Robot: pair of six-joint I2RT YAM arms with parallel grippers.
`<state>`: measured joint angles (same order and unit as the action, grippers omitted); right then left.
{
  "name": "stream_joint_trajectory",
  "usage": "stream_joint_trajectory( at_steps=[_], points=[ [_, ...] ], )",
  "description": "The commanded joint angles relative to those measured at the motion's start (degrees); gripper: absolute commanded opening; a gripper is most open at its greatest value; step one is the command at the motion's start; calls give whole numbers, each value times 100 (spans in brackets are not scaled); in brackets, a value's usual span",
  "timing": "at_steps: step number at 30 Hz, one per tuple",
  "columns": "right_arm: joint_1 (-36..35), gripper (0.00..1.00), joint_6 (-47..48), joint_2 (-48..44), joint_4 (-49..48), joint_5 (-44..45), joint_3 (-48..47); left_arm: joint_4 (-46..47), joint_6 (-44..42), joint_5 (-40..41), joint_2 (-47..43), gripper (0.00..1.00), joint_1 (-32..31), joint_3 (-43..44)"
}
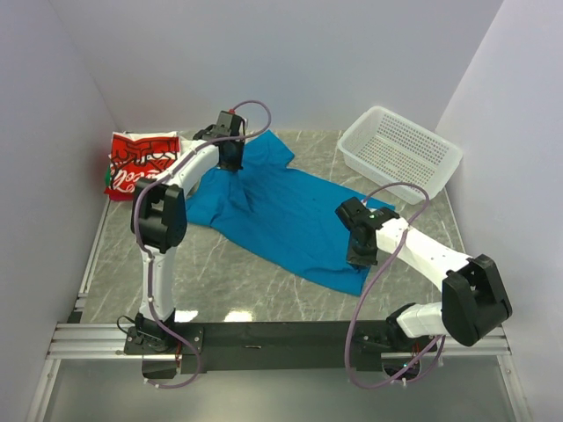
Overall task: Fold and stack the t-shirts
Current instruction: Fold the tshirt
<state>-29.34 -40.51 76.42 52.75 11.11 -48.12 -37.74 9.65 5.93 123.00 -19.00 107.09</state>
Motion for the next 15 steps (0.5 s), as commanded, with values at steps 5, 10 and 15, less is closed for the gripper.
stream_joint_trajectory(
  at_steps=[5,10,15],
  points=[
    [209,0,245,13,68,180,-321,56,-200,57,189,0,-77,717],
    [271,0,263,-75,86,198,-225,73,-253,-57,286,0,-121,708],
    [341,0,307,-93,51,224,-137,73,-236,-14,400,14,-130,726]
  ],
)
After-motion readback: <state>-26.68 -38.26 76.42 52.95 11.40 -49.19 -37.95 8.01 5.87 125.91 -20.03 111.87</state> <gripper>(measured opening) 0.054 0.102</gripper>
